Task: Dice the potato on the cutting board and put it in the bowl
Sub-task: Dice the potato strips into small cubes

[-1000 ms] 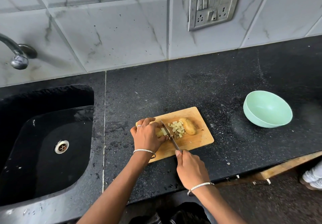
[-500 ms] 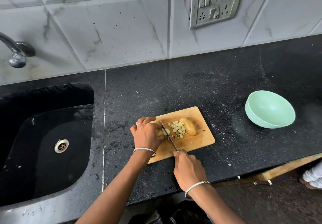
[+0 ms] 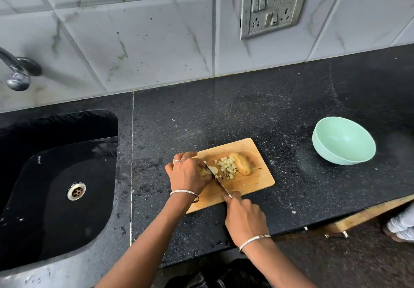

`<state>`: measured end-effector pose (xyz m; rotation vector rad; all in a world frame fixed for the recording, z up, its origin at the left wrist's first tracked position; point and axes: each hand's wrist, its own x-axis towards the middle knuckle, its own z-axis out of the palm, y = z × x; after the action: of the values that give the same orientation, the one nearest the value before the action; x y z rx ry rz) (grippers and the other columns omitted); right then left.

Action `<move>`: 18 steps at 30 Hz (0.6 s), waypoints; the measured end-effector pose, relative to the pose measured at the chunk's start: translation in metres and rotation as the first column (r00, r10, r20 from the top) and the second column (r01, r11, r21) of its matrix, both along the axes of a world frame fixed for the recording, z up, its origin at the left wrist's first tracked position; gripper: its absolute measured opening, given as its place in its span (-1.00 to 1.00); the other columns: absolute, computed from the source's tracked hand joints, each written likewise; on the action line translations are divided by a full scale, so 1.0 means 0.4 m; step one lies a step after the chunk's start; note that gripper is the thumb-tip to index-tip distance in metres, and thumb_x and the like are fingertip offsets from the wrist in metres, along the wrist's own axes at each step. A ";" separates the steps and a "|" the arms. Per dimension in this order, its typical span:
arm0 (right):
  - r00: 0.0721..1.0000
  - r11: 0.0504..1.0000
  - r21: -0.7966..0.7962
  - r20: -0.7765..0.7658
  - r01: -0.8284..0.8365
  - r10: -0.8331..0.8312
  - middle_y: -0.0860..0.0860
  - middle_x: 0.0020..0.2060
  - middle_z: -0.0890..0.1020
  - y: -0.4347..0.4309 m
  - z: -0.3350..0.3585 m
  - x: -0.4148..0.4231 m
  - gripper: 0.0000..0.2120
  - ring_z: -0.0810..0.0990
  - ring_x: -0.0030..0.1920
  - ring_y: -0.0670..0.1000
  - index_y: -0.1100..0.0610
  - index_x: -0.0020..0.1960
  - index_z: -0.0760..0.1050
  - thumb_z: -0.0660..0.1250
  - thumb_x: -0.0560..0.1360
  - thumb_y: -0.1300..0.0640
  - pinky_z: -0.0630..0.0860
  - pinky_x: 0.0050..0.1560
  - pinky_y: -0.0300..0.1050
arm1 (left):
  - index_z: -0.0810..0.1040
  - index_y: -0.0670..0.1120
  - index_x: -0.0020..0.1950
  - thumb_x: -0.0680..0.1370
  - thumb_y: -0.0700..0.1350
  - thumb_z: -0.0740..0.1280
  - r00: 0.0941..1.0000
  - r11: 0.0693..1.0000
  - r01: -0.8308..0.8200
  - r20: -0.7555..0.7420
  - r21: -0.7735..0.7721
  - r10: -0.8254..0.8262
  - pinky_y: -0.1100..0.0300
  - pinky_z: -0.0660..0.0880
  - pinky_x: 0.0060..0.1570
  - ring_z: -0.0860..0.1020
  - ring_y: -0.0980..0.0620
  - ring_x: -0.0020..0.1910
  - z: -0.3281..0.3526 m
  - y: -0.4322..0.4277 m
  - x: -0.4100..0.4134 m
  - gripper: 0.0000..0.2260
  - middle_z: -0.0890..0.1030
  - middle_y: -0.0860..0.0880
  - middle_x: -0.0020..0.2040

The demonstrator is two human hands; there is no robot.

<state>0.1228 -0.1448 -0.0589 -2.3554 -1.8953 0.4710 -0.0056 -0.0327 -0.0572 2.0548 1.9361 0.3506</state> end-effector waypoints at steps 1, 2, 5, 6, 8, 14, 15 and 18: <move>1.000 1.000 0.006 -0.014 0.012 -0.012 0.08 -0.04 0.65 -0.004 -0.001 0.007 -0.64 0.64 0.00 0.17 0.08 0.17 0.41 -0.06 0.67 -0.11 0.43 -0.22 -0.01 | 0.67 0.13 -0.05 0.32 0.14 0.47 1.000 1.000 0.005 0.000 0.004 -0.005 0.02 0.19 0.10 0.32 0.01 0.31 -0.003 -0.002 0.000 -0.76 0.51 0.14 0.29; 0.999 1.000 0.004 -0.042 0.031 -0.031 0.08 -0.05 0.64 -0.005 -0.002 0.015 -0.63 0.63 0.00 0.18 0.07 0.14 0.42 -0.06 0.66 -0.12 0.40 -0.21 -0.01 | 0.66 0.15 -0.04 0.33 0.14 0.46 1.000 1.000 0.009 0.003 0.008 -0.009 0.02 0.19 0.10 0.32 0.01 0.31 -0.005 -0.004 0.002 -0.76 0.50 0.14 0.29; 0.980 0.996 -0.066 -0.182 0.067 -0.078 0.09 -0.05 0.63 0.008 -0.014 0.046 -0.60 0.60 0.01 0.20 0.06 0.06 0.47 -0.06 0.66 -0.14 0.39 -0.15 0.01 | 0.64 0.16 -0.05 0.36 0.12 0.44 0.999 1.000 0.019 0.039 0.022 -0.019 0.00 0.19 0.14 0.31 0.02 0.32 -0.014 -0.007 0.005 -0.81 0.50 0.14 0.29; 0.968 0.993 -0.093 -0.234 0.069 -0.089 0.09 -0.05 0.63 0.013 -0.018 0.054 -0.59 0.59 0.02 0.20 0.05 0.02 0.48 -0.06 0.65 -0.16 0.41 -0.12 0.02 | 0.64 0.15 -0.06 0.37 0.12 0.45 0.999 0.999 0.026 0.045 0.022 -0.027 -0.01 0.19 0.15 0.31 0.02 0.32 -0.016 -0.006 0.008 -0.82 0.50 0.13 0.29; 0.935 0.989 -0.123 -0.335 0.080 -0.117 0.07 -0.12 0.63 0.022 -0.018 0.067 -0.57 0.58 -0.03 0.19 0.06 -0.07 0.48 -0.04 0.65 -0.16 0.43 -0.10 0.02 | 0.64 0.14 -0.08 0.37 0.13 0.46 0.998 0.998 0.048 0.038 0.029 -0.049 -0.02 0.19 0.16 0.31 0.02 0.33 -0.021 -0.004 0.014 -0.83 0.49 0.13 0.29; 0.723 0.953 -0.209 -0.621 0.218 -0.301 -0.10 -0.58 0.44 0.030 -0.011 0.087 -0.50 0.39 -0.44 -0.03 0.09 -0.35 0.47 0.11 0.63 -0.16 0.23 -0.41 -0.18 | 0.63 0.14 -0.07 0.32 0.14 0.51 0.998 0.996 0.053 0.029 0.065 -0.055 0.02 0.14 0.16 0.34 0.03 0.31 -0.017 -0.009 0.014 -0.76 0.50 0.16 0.26; 0.719 0.952 -0.207 -0.624 0.226 -0.306 -0.10 -0.57 0.45 0.029 -0.010 0.091 -0.50 0.39 -0.44 -0.03 0.09 -0.36 0.47 0.11 0.63 -0.16 0.22 -0.42 -0.18 | 0.62 0.14 -0.03 0.31 0.13 0.52 0.997 0.995 0.056 0.039 0.088 -0.059 0.03 0.14 0.14 0.35 0.03 0.29 -0.012 -0.011 0.013 -0.73 0.51 0.16 0.24; 0.799 0.974 -0.155 -0.558 0.167 -0.225 -0.10 -0.46 0.52 0.032 0.005 0.101 -0.53 0.49 -0.33 0.03 0.08 -0.29 0.52 0.09 0.63 -0.16 0.36 -0.28 -0.09 | 0.54 0.21 0.12 0.31 0.08 0.52 0.984 0.967 0.163 0.044 0.197 -0.175 0.06 0.20 0.08 0.38 0.03 0.27 0.006 -0.013 0.014 -0.59 0.49 0.18 0.22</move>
<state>0.1631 -0.1322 -0.0568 -2.0895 -1.3589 1.1232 -0.0002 -0.0378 -0.0549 2.2830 1.7354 0.5746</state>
